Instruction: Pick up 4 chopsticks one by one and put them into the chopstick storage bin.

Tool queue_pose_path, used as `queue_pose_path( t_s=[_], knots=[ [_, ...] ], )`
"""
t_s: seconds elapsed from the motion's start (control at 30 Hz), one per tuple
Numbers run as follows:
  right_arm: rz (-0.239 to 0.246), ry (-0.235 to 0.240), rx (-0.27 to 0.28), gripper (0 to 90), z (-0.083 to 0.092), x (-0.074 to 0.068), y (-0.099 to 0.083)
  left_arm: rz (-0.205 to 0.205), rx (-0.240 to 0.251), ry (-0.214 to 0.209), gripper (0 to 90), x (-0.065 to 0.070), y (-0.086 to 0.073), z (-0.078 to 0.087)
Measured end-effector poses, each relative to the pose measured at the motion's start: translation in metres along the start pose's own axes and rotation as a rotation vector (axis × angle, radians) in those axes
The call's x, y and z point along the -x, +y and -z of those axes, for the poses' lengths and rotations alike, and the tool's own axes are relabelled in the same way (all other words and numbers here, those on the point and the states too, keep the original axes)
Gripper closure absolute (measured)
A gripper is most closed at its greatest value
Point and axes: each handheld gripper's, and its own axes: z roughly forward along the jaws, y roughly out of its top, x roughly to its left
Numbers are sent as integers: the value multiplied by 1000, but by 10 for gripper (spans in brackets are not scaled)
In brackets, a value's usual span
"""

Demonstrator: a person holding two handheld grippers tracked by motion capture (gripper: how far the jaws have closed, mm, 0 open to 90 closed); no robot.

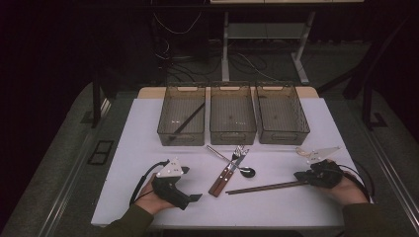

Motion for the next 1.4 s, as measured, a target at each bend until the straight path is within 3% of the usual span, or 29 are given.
queue_pose_path(
  t_s=[0.23, 0.27, 0.33, 0.47, 0.6, 0.73, 1.0, 1.4],
  knots=[
    [-5, 6, 33, 896, 2, 0, 0, -1, 0, 0, 0, 0, 0, 0],
    [-4, 10, 49, 849, 4, -1, 1, -2, -1, 0, 0, 0, 0, 0],
    [-1, 62, 73, 777, 5, -5, 4, -4, -2, 0, 0, -1, 0, 0],
    [39, 107, 93, 676, 0, -16, 12, 0, 0, 0, 0, 0, 0, 0],
    [86, 153, 102, 636, -8, -29, 21, -3, -4, -1, 0, -1, 0, 0],
    [134, 181, 86, 631, -19, -42, 31, -2, -5, -2, 0, 0, 0, 0],
    [215, 170, 50, 674, -31, -51, 35, 0, -6, -3, 0, 0, 0, 0],
    [234, 159, 37, 729, -32, -53, 34, 0, -6, -4, 0, 0, 0, 0]
  ],
)
